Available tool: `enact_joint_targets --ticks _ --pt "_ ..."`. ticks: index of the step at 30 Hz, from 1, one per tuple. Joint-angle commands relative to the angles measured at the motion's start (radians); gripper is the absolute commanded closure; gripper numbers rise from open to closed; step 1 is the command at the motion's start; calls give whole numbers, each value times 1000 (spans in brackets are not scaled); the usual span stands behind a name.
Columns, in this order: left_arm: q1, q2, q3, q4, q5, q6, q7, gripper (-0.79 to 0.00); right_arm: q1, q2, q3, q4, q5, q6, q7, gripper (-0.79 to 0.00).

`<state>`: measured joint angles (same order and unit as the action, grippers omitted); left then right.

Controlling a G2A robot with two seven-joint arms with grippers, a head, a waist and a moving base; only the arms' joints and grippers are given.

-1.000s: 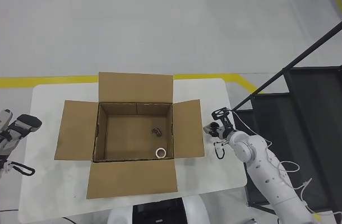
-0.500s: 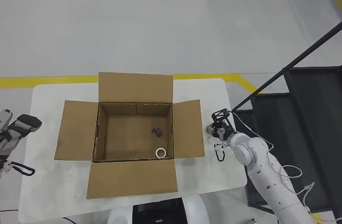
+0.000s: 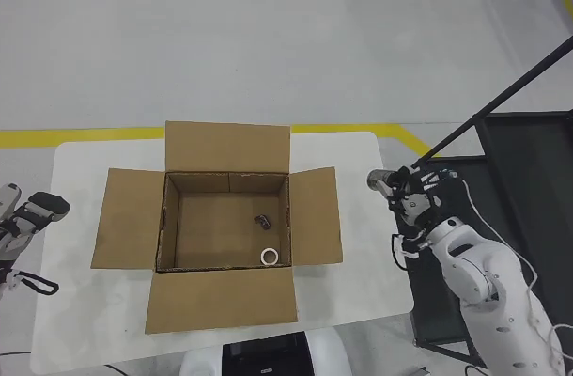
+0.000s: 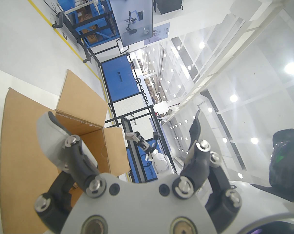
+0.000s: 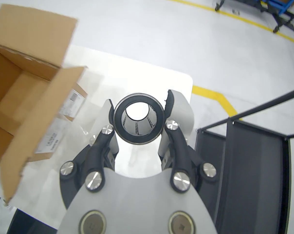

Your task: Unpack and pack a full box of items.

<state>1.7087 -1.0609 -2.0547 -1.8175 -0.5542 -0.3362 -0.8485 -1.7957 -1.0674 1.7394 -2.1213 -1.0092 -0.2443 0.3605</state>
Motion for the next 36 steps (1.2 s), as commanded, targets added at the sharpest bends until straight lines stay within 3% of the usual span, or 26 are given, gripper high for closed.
enact_joint_targets --ticks 1,7,13,21,29,36 --pt "0 0 0 0 0 0 0 -785 -10 0 4 -71 12 -29 2 0" --pt "0 0 0 0 0 0 0 -785 33 3 -125 -203 -9 -133 82 0" --pt "0 0 0 0 0 0 0 -785 173 -6 -426 -185 -144 -164 218 0" --pt "0 0 0 0 0 0 0 -785 471 -67 -775 39 -239 -19 334 0" --pt "0 0 0 0 0 0 0 -785 709 -141 -961 281 -259 119 396 0" --pt "0 0 0 0 0 0 0 -785 815 -201 -1068 474 -268 204 361 0"
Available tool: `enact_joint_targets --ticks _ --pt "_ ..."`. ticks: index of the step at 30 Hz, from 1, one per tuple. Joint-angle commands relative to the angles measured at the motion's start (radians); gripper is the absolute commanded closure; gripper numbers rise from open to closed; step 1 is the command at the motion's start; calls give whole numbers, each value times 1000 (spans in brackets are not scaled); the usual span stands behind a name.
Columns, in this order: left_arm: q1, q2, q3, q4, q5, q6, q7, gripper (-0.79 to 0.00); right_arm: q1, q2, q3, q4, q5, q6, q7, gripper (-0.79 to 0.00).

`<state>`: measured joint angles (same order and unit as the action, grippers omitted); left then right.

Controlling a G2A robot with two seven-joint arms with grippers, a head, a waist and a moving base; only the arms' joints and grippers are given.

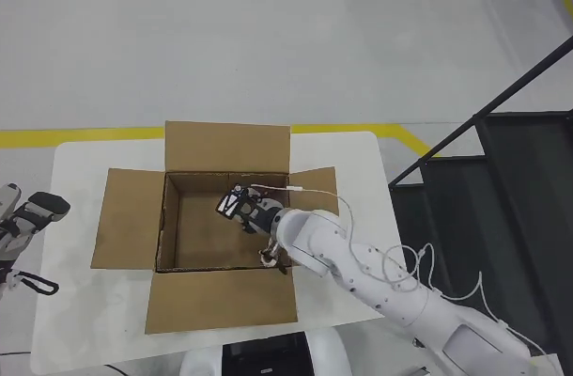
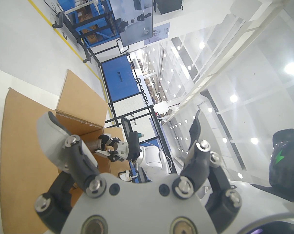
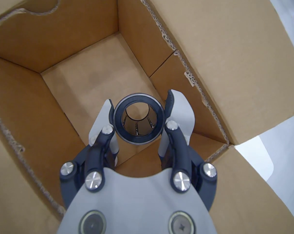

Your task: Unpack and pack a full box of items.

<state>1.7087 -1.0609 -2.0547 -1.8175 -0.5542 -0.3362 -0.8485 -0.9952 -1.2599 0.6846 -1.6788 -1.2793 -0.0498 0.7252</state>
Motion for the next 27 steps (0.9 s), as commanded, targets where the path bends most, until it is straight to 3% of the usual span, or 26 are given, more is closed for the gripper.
enact_joint_targets --ticks 1,16,17,18,19,20,27 --pt "0 0 0 0 0 0 0 -785 27 -17 -24 58 5 19 -7 0" --pt "0 0 0 0 0 0 0 -785 136 -134 -148 377 55 67 -67 0" --pt "0 0 0 0 0 0 0 -785 141 -140 -151 389 58 68 -66 -111" --pt "0 0 0 0 0 0 0 -785 145 -146 -154 400 60 70 -64 -351" --pt "0 0 0 0 0 0 0 -785 149 -151 -156 413 63 70 -56 -690" --pt "0 0 0 0 0 0 0 -785 154 -157 -157 425 67 68 -48 -785" --pt "0 0 0 0 0 0 0 -785 162 -167 -121 432 94 36 -40 -785"
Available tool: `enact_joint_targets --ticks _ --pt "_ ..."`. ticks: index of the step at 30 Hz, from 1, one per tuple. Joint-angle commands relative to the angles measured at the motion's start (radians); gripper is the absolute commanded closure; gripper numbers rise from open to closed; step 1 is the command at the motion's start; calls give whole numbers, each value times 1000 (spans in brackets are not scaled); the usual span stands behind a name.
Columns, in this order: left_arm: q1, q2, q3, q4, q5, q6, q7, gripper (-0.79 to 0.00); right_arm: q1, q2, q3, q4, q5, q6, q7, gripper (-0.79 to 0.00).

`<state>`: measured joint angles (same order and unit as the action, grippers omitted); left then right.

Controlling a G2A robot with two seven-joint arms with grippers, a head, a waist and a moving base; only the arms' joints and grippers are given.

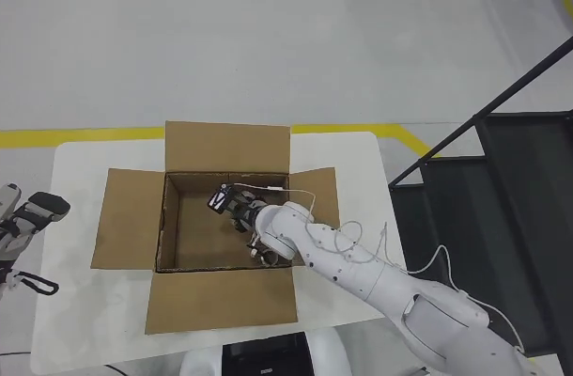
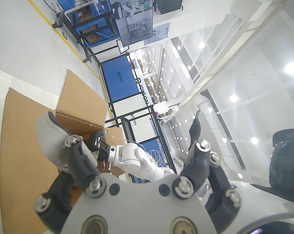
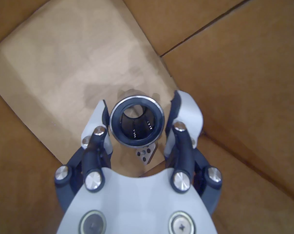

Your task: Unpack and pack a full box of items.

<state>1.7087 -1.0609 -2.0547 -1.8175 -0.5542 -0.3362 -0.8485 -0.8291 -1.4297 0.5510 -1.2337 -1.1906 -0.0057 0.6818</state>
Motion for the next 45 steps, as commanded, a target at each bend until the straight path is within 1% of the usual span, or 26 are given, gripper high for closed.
enact_joint_targets --ticks 1,3,6,10,13,15,17,20,25,28,29,30,31,35,37,38,40,42,44,45 --pt "0 0 0 0 0 0 0 -785 -12 7 27 -33 18 -22 8 -785" --pt "0 0 0 0 0 0 0 -785 -30 21 59 -82 17 -48 36 -785" --pt "0 0 0 0 0 0 0 -785 -92 53 129 -208 34 -113 86 -785" --pt "0 0 0 0 0 0 0 -785 -226 111 277 -430 90 -238 158 -785" --pt "0 0 0 0 0 0 0 -785 -342 152 415 -571 219 -369 207 -785" --pt "0 0 0 0 0 0 0 -785 -408 175 510 -639 319 -448 243 -785" --pt "0 0 0 0 0 0 0 -785 -467 194 595 -692 428 -519 274 -785" --pt "0 0 0 0 0 0 0 -785 -537 219 714 -735 619 -595 321 -785" --pt "0 0 0 0 0 0 0 -785 -606 255 890 -742 932 -658 424 -785" --pt "0 0 0 0 0 0 0 -785 -626 272 971 -714 1075 -665 468 -785" --pt "0 0 0 0 0 0 0 -785 -631 281 1002 -702 1142 -656 477 -785" --pt "0 0 0 0 0 0 0 -785 -634 288 1027 -690 1175 -651 482 -785" --pt "-1 1 -6 -1 21 -1 11 -785 -638 295 1052 -677 1200 -648 484 -785" --pt "12 8 -56 -16 213 26 60 -785 -661 319 1116 -609 1304 -649 483 -785" --pt "14 8 -66 6 255 61 98 -785 -664 329 1138 -579 1321 -646 486 -785" --pt "10 11 -76 19 333 84 138 -785 -672 336 1154 -561 1319 -655 477 -785" --pt "-6 12 -62 48 398 91 172 -785 -685 344 1164 -529 1340 -666 467 -785" --pt "-33 15 -37 95 451 88 189 -785 -690 350 1183 -483 1324 -674 458 -785" --pt "-61 16 -5 138 470 83 188 -785 -691 352 1178 -456 1328 -679 454 -785" --pt "-87 19 21 166 507 85 177 -785 -689 354 1172 -435 1322 -678 453 -785"
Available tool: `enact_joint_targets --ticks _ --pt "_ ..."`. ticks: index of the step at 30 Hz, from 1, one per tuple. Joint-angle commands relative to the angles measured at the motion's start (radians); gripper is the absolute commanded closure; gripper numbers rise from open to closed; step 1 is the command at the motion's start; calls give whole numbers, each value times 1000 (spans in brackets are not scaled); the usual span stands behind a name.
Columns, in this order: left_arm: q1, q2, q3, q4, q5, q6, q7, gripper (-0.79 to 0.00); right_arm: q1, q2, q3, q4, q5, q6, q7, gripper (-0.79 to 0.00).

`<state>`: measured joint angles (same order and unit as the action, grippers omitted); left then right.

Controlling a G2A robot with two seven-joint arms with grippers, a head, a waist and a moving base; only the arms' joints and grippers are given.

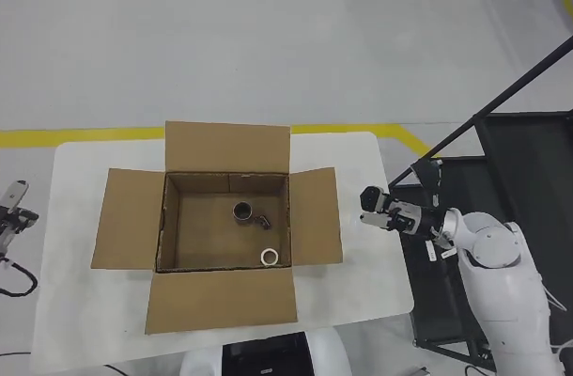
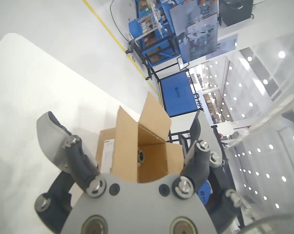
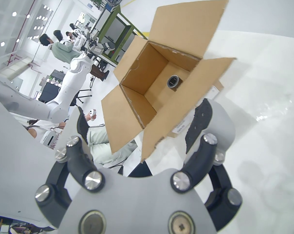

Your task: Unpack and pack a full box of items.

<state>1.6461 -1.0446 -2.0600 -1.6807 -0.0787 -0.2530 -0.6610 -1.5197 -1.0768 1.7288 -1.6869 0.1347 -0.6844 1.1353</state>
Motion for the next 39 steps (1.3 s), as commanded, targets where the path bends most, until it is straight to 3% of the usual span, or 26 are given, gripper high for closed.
enact_joint_targets --ticks 1,11,17,22,30,34,39 --pt "-45 4 49 49 60 2 -20 -785 5 2 -11 31 -16 5 -2 -785" --pt "-279 7 256 231 90 25 -102 -785 39 9 -88 95 -46 22 -25 -785" --pt "-346 6 302 287 -45 58 -218 -785 41 15 -119 79 -51 24 -18 -785" --pt "-339 12 272 267 -172 92 -317 -785 40 20 -142 49 -32 7 -4 -785" --pt "-293 21 218 146 -396 160 -484 -785 28 30 -226 -48 -42 6 7 -785" --pt "-287 21 244 79 -445 179 -517 -785 39 33 -278 -77 -60 10 9 -785" --pt "-318 24 333 40 -356 203 -519 -785 62 31 -357 -98 -89 22 7 -785"
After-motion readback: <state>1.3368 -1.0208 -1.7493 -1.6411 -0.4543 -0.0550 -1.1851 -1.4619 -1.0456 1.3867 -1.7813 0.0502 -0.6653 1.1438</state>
